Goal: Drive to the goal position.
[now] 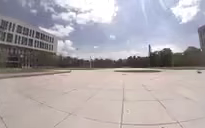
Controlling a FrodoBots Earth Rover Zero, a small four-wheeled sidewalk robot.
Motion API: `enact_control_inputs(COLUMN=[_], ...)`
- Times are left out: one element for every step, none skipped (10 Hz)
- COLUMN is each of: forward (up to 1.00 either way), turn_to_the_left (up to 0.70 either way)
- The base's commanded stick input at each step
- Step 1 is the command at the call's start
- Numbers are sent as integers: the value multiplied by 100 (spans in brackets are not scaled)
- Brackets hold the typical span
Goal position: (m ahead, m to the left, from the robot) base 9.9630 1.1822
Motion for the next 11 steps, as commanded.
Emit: enact_control_inputs(forward=[70,70,70,70,70,70,70,70,70,70,70], turn_to_the_left=[0,0,0,0,0,0,0,0,0,0,0])
